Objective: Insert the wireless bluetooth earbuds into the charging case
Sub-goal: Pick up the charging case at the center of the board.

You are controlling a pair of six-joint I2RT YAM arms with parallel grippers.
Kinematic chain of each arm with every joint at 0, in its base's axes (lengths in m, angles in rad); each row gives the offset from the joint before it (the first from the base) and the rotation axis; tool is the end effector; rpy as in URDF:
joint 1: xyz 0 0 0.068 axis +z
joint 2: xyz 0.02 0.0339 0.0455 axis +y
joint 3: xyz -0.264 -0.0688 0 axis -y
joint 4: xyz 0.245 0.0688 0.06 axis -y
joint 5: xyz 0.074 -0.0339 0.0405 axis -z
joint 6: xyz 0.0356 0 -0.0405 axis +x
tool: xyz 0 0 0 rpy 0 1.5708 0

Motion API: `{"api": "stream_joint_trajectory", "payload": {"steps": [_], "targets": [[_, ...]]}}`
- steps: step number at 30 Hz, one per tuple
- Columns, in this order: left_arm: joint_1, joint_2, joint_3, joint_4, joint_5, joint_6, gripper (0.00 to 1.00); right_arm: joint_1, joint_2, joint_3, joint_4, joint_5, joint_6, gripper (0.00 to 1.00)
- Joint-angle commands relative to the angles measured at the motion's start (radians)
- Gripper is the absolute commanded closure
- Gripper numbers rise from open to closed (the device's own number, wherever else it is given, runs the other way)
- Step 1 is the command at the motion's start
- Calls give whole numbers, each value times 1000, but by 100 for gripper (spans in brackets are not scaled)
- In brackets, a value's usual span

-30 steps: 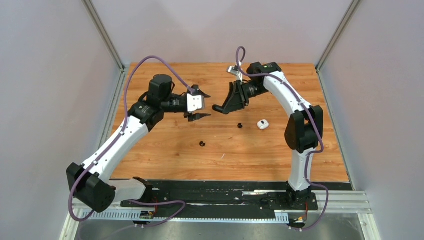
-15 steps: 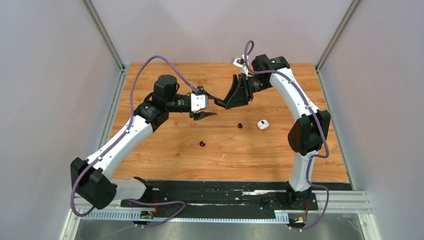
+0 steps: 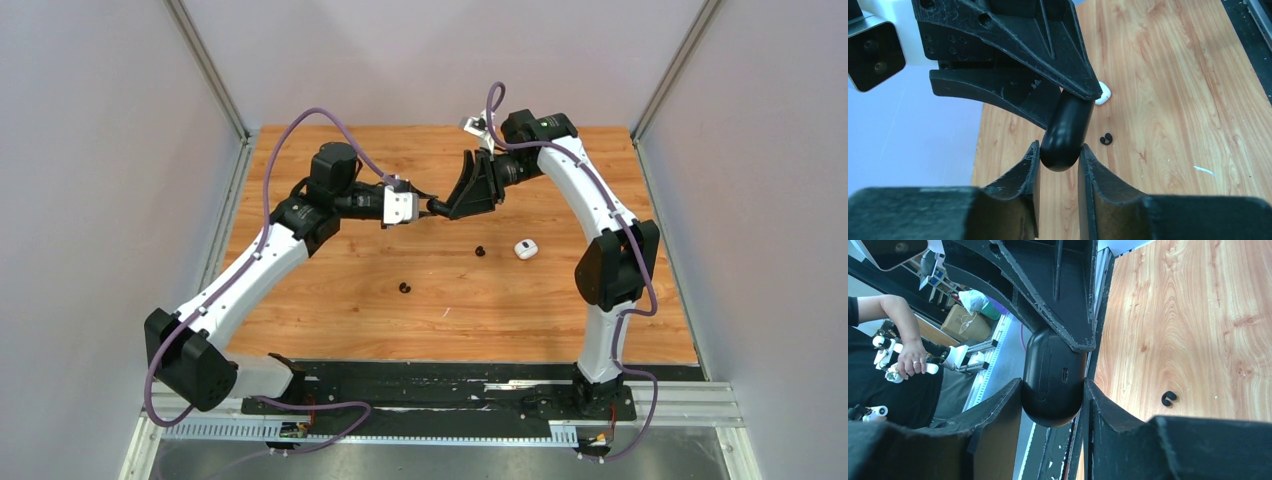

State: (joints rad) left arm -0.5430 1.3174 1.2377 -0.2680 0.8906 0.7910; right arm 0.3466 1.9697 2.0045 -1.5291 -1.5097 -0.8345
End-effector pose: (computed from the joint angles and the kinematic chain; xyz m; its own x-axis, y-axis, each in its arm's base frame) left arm 0.2369 -0.1753 0.3765 0.4709 0.2381 -0.8494 0.8760 -0.0121 0.4822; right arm 0.3370 0.1595 0.3493 -0.5612 -0.2508 -0.7887 -0.7570 -0.2298 0.6117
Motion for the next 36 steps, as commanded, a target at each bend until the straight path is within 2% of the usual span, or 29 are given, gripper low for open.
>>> {"api": "stream_joint_trajectory", "payload": {"steps": [1,2,5,6,7,10,12,16,18,20,23,28,32,36], "targets": [[-7,11,40,-59,54,60,76,4,13,43,22,-36,2,83],[-7,12,40,-60,56,55,83,1,19,47,27,-35,10,76],[-8,15,39,-44,48,-23,97,-27,22,46,71,-10,73,50],[-7,15,45,-47,45,-43,98,-46,26,54,76,6,84,43],[-6,18,52,-78,44,-65,100,-68,32,69,77,25,85,41],[-5,34,106,-227,31,-111,100,-136,16,121,84,71,27,42],[-2,49,127,-273,-6,-187,100,-142,-44,88,136,138,-32,42],[33,118,189,-362,-12,-315,100,-87,-297,-252,558,309,89,45],[55,163,223,-385,12,-395,100,-32,-424,-435,751,402,117,43],[69,185,229,-378,28,-445,100,27,-511,-559,864,478,115,40],[70,180,218,-366,29,-455,100,84,-530,-599,882,514,123,38],[72,211,254,-413,47,-445,100,118,-482,-558,895,567,237,39],[73,223,268,-431,60,-436,100,124,-470,-553,957,628,297,41],[74,226,273,-437,69,-426,100,123,-454,-550,969,625,318,43]]}}
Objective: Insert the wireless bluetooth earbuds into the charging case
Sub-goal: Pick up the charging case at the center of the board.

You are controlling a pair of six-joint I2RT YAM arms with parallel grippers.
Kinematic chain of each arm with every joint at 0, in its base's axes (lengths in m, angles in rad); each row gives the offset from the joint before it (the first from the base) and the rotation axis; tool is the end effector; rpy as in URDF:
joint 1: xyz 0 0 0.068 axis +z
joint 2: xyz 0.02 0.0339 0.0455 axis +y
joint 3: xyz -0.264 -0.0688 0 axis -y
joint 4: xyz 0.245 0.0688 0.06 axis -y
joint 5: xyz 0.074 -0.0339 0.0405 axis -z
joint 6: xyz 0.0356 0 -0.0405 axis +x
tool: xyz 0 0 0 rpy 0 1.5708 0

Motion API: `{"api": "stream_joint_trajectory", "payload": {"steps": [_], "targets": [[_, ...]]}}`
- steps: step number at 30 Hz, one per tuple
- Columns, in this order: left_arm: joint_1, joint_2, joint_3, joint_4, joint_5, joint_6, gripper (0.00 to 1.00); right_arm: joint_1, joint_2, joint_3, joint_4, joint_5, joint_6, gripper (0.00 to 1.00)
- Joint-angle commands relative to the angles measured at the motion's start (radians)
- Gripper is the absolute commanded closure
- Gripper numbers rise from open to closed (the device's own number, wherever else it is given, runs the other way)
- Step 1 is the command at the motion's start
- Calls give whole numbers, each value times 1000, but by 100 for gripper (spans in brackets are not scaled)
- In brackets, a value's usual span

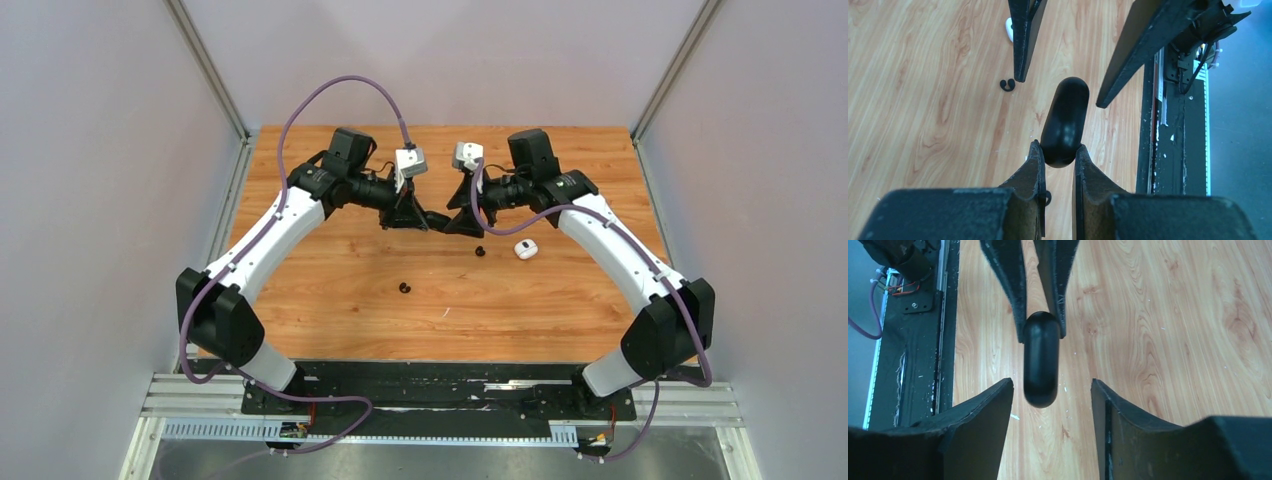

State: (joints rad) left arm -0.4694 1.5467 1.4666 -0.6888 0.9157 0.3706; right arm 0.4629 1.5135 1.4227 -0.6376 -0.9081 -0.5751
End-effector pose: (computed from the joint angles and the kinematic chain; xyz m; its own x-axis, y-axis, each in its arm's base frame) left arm 0.2828 -0.1751 0.3511 -0.2941 0.3966 -0.8696 0.9552 0.1522 -0.2537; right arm 0.2791 0.1706 0.3508 -0.0641 -0.4060 -0.9116 -0.9962 0.0798 0.0345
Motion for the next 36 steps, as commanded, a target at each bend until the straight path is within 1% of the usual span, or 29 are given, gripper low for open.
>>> {"api": "stream_joint_trajectory", "payload": {"steps": [1,3,6,7,9,11,13,14,16,18,19,20,21,23,25,28,31,36], "targets": [[-1,-4,43,-14,44,-4,100,6,7,33,75,13,66,46],[-1,-6,41,-11,47,-3,100,7,14,30,76,-14,76,52],[0,-9,39,-10,47,-1,100,6,20,26,74,-74,84,64],[0,-11,37,-9,47,1,100,6,24,24,75,-86,89,66],[0,-16,30,1,45,1,100,6,36,27,74,-96,107,67],[0,-21,24,14,47,-3,100,3,49,31,75,-114,118,64],[-1,-22,20,24,50,-9,100,-1,60,36,74,-133,121,64],[0,-21,22,29,52,-13,100,-2,66,39,73,-140,121,67],[-1,-20,22,33,53,-16,100,-6,77,48,74,-153,125,80],[-1,-18,21,36,47,-21,100,-13,83,55,74,-167,130,90],[0,-16,21,38,44,-26,96,-17,84,59,76,-176,134,94],[0,-14,18,42,39,-38,89,-22,84,61,75,-189,138,98],[1,-13,15,47,35,-47,73,-32,82,64,76,-210,145,100],[11,-14,-4,70,50,-80,57,-55,82,72,80,-269,166,100],[35,-16,-45,115,118,-109,53,-81,84,73,95,-334,201,100],[82,-22,-124,286,229,-223,54,-102,89,68,107,-380,222,100],[90,-9,-134,335,266,-264,56,-102,89,60,116,-381,223,100],[91,-1,-132,384,283,-308,47,-102,97,58,141,-385,251,100]]}}
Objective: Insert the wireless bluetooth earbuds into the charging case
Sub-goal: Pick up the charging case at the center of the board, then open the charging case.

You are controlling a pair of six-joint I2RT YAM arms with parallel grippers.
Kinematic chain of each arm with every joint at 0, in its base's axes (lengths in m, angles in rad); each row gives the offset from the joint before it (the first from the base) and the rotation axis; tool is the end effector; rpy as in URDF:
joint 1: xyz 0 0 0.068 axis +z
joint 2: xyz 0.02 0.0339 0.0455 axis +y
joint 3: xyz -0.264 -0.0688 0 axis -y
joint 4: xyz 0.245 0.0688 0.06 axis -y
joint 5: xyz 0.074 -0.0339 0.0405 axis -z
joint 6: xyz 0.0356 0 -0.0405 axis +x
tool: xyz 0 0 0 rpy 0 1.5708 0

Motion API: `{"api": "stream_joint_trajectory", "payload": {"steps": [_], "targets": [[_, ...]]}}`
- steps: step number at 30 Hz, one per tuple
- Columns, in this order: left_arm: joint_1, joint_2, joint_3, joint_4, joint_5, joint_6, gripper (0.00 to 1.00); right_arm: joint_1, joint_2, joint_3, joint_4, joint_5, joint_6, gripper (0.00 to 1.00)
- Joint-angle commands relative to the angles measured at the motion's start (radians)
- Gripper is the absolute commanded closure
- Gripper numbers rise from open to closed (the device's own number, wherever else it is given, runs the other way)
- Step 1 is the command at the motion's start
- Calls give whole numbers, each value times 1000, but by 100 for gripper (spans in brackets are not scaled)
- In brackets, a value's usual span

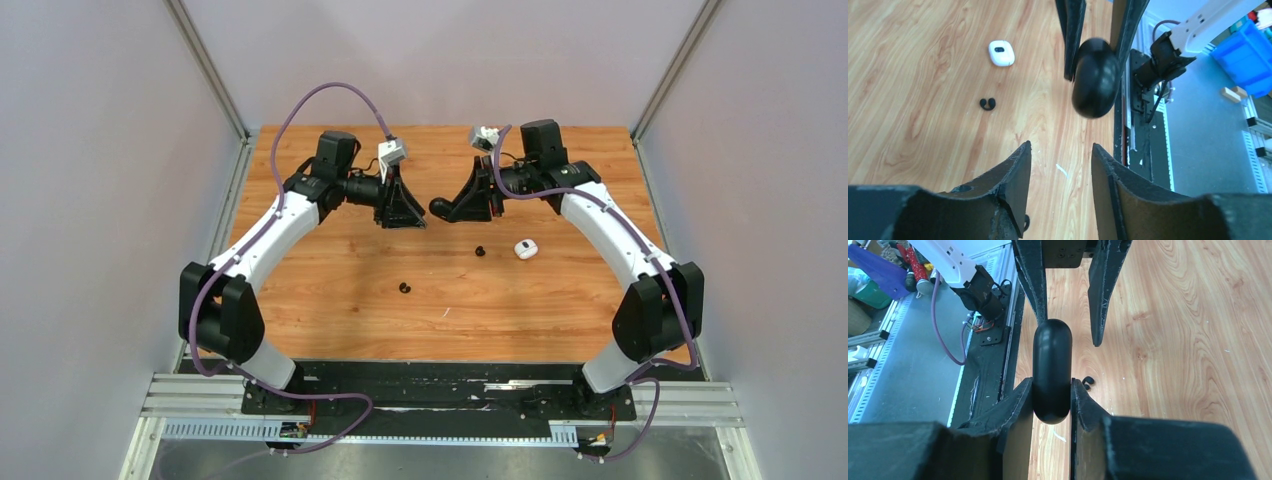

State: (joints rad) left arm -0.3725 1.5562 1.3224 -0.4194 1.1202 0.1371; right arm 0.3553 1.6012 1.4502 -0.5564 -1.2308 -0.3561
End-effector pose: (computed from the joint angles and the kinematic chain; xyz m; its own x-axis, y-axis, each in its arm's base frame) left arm 0.3045 -0.1534 0.3247 -0.4481 0.2390 -0.8615 0.8940 0.1139 -0.4334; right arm 0.3113 0.1513 0.3440 -0.2964 -0.2340 -0.9260 -0.9508 -0.0194 0.3093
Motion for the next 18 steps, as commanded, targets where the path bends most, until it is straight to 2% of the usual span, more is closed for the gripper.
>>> {"api": "stream_joint_trajectory", "payload": {"steps": [1,9,18], "targets": [[-6,-9,11,135,87,-93,45,6,10,32,63,-61,36,100],[-6,15,1,320,132,-274,43,7,27,31,117,-51,91,100],[-8,46,12,359,153,-324,51,7,35,25,168,-26,139,100]]}}
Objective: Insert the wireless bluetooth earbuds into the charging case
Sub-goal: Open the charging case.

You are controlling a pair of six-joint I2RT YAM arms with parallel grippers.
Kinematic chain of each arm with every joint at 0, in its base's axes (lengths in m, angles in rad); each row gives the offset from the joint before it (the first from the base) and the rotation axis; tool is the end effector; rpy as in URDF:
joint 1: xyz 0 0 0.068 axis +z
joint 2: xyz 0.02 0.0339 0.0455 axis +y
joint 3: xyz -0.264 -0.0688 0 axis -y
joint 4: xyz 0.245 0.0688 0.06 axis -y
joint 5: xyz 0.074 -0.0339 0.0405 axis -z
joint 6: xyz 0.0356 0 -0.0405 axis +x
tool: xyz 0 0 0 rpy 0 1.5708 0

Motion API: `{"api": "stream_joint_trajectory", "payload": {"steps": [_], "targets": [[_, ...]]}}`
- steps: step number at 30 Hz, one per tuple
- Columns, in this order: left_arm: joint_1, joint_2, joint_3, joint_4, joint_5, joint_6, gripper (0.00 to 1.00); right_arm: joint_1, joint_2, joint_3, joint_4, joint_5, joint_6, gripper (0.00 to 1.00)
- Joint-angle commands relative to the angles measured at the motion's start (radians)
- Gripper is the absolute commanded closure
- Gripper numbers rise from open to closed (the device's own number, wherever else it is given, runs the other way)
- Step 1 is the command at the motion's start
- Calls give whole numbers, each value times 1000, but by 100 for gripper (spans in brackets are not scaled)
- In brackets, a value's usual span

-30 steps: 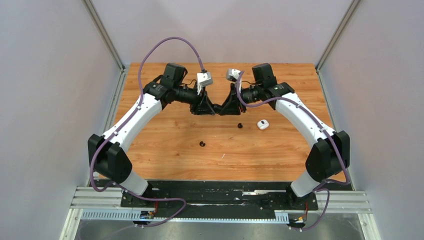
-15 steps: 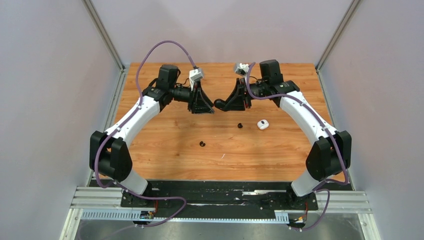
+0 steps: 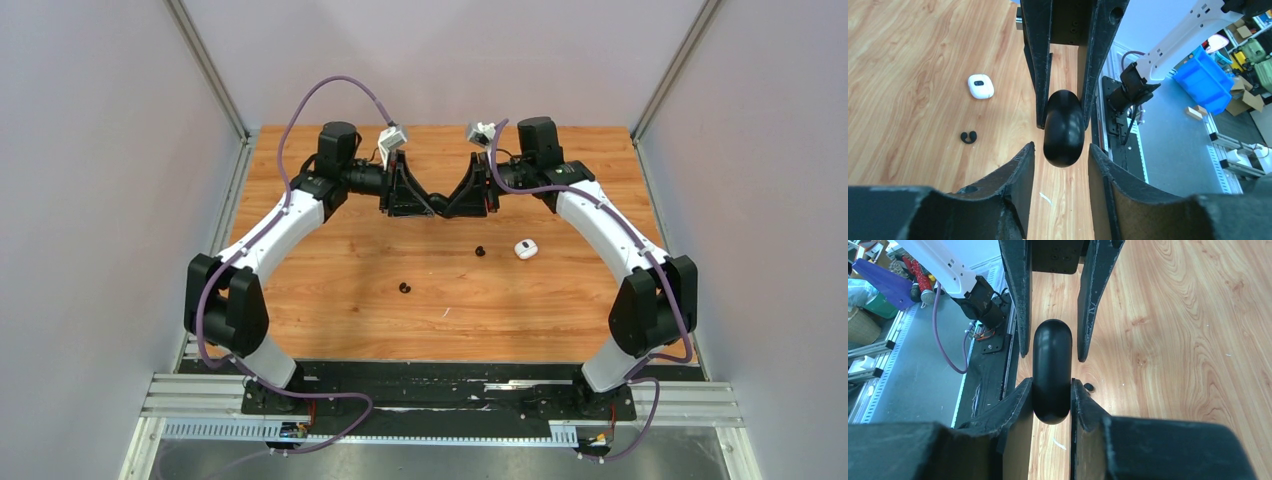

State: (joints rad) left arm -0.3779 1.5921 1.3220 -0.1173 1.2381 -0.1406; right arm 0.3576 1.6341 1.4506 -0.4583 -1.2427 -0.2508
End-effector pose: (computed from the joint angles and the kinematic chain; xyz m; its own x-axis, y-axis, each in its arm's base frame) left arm 0.3194 -0.1630 0.3375 -0.4785 0.1407 -0.8667 0.8755 0.0004 -0.4833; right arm 0.3226 0.1565 0.3401 -0.3389 -0.2120 -0.9166 -0.9365 -0.0167 0.3502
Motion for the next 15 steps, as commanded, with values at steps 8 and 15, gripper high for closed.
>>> {"api": "stream_joint_trajectory", "payload": {"steps": [8,15], "targets": [[-3,26,7,111,33,-102,59,15,11,25,95,12,45,100],[-3,28,8,111,31,-115,58,17,17,21,96,19,51,100]]}}
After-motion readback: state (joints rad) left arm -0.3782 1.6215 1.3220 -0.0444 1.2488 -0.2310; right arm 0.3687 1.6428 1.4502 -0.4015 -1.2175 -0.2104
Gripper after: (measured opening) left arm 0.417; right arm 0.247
